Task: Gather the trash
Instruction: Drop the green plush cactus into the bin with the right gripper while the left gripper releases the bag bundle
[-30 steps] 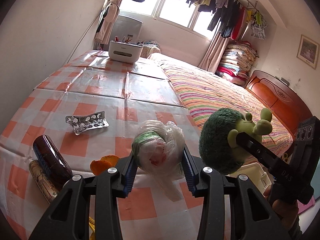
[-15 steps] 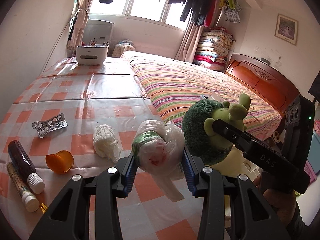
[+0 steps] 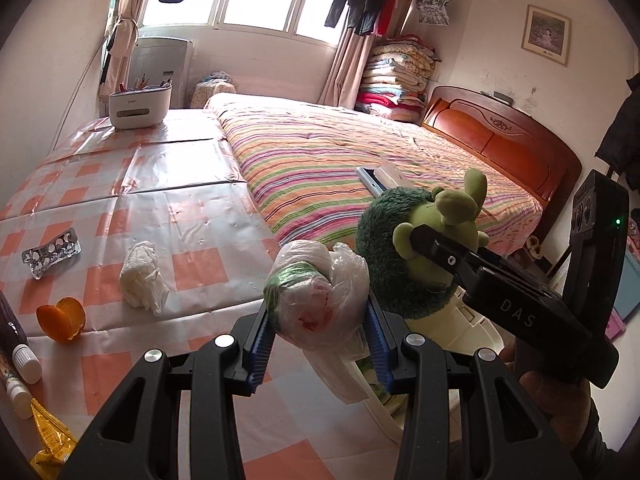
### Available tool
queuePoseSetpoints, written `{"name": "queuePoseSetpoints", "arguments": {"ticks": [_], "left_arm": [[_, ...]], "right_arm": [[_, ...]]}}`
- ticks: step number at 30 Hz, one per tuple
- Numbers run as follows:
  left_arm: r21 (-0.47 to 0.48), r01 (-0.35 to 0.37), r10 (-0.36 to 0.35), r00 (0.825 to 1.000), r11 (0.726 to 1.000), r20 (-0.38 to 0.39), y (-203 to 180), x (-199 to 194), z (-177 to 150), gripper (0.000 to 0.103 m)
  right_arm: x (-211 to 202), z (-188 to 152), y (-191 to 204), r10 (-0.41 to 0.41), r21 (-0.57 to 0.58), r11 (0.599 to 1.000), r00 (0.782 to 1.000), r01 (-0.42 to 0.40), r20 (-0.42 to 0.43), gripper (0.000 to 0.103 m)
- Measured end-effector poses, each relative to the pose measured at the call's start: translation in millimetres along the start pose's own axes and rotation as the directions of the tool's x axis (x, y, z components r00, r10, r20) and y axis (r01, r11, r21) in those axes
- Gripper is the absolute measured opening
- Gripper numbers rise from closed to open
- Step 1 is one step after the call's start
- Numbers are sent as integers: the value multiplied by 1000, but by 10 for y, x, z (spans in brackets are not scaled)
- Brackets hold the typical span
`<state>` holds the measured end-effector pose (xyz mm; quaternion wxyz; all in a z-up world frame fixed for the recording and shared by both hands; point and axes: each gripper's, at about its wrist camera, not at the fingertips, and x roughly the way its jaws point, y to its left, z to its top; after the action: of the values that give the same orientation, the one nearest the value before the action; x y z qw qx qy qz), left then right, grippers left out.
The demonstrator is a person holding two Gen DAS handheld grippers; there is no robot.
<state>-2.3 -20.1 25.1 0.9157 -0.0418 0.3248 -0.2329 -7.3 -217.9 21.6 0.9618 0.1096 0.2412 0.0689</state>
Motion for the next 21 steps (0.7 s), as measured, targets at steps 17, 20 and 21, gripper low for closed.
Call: {"name": "queuePoseSetpoints", "arguments": {"ticks": [17, 20, 21], "left_arm": [[59, 61, -58, 997, 996, -60, -465, 255, -109, 40], [67, 64, -59, 996, 996, -70, -512, 296, -130, 40], [68, 66, -61, 995, 996, -74, -537, 307, -132, 40]], "right_arm": [[-227, -101, -372, -94, 59, 994, 996, 94, 3, 69], [-275, -84, -383, -107, 54, 993, 994, 106, 20, 69], [-283, -82, -386, -109, 55, 993, 994, 107, 23, 69]]}}
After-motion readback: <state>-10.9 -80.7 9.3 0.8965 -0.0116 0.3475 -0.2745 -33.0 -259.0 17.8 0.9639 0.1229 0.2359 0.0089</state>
